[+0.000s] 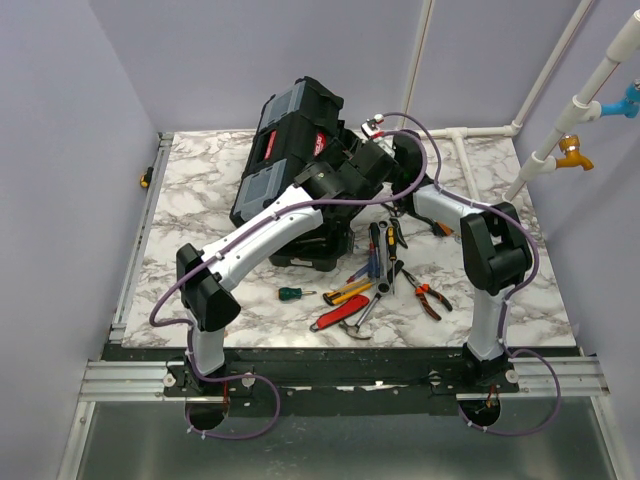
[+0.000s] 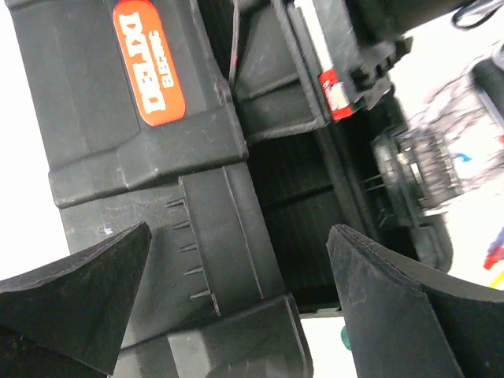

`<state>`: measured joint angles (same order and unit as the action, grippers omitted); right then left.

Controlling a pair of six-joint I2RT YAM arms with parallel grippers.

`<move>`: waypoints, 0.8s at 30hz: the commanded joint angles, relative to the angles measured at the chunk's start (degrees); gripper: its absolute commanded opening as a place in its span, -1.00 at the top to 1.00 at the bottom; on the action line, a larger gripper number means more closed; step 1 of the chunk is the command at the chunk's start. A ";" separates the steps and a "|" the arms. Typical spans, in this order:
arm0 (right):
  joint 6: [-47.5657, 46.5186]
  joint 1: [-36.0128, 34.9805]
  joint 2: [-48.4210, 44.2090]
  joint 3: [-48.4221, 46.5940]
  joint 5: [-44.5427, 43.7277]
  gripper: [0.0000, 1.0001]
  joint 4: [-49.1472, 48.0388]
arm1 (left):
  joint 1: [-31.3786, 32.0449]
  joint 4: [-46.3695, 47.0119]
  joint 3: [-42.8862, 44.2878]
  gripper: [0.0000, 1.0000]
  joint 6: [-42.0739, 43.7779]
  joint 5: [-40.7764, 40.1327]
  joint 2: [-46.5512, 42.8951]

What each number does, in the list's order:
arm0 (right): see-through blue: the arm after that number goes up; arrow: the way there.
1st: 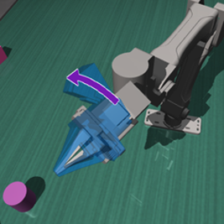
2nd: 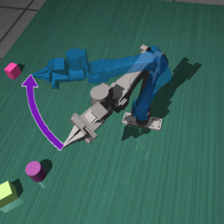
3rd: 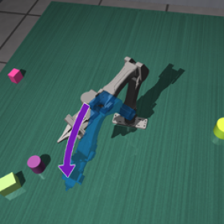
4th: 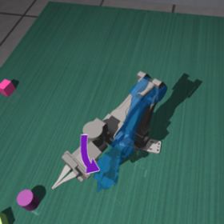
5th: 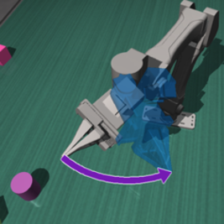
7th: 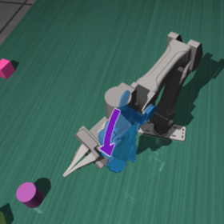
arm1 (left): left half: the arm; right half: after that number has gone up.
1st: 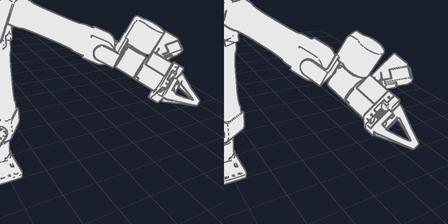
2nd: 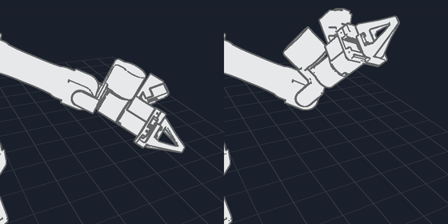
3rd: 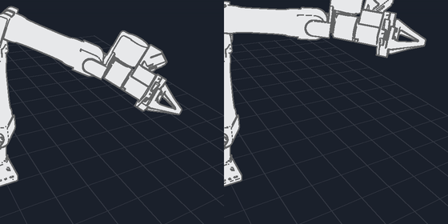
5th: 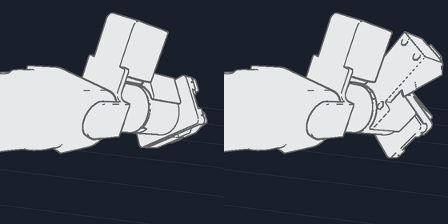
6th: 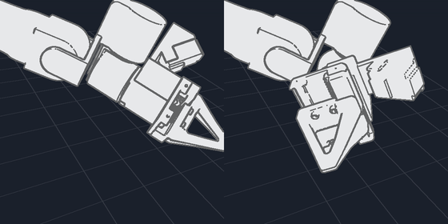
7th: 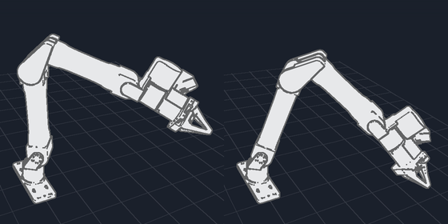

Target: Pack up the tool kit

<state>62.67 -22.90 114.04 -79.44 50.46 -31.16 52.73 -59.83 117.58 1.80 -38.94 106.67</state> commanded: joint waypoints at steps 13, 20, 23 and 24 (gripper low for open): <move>3.49 -0.84 0.83 -2.12 2.91 0.66 -8.80 | 0.44 2.27 -11.28 -0.97 2.90 -23.78 1.15; 3.50 -0.79 1.58 -0.95 2.82 0.66 -9.18 | 0.40 4.91 -13.88 -0.97 2.60 -27.83 0.04; 3.27 -0.82 1.80 -0.25 2.71 0.66 -9.19 | 0.49 5.70 -14.46 -0.97 3.02 -29.78 -0.06; 3.17 -0.83 1.80 0.09 2.51 0.66 -9.18 | 0.45 5.90 -14.68 -0.97 3.07 -30.30 -0.12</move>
<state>65.95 -23.31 114.74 -79.44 51.77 -37.78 53.56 -54.26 104.20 5.15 -63.96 107.07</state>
